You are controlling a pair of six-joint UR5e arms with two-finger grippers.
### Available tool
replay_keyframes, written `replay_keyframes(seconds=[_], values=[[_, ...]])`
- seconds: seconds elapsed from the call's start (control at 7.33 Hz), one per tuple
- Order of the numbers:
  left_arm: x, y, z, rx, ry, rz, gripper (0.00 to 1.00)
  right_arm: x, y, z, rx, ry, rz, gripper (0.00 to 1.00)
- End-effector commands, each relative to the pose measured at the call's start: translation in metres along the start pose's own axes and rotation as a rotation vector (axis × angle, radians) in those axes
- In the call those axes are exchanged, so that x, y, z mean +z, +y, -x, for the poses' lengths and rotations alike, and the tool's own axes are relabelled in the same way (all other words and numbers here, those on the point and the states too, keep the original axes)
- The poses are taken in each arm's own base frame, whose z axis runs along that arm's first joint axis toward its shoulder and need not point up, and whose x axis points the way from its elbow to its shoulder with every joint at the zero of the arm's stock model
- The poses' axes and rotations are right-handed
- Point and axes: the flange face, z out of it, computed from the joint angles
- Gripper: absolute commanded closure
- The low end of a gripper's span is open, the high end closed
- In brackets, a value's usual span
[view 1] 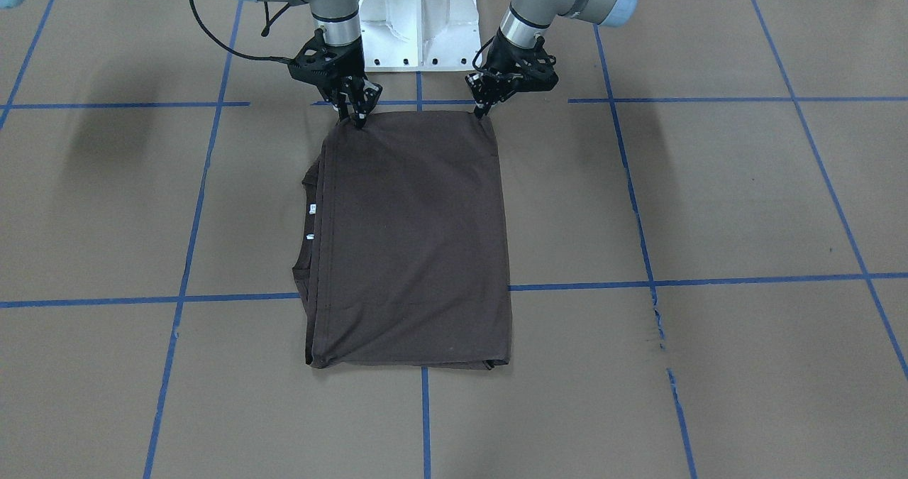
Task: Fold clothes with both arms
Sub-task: 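Grasp the near edge of the shirt with both grippers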
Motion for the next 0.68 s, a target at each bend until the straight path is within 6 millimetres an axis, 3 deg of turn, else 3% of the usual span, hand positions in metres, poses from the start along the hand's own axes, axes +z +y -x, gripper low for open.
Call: replay_keyframes(seconds=[0.0,0.27,0.55], values=[[0.0,0.0,0.0,0.0,0.0,0.0,1.0,-0.003,0.0,0.005,0.025,-0.009,0.0,1.0],[0.0,0.0,-0.001,0.0,0.001,0.002,1.0,-0.004,-0.004,0.007,0.06,-0.019,-0.012,1.0],[-0.03,-0.001,-0.013,0.01,0.043,0.018,1.0,-0.025,-0.012,0.02,0.073,-0.058,-0.004,1.0]])
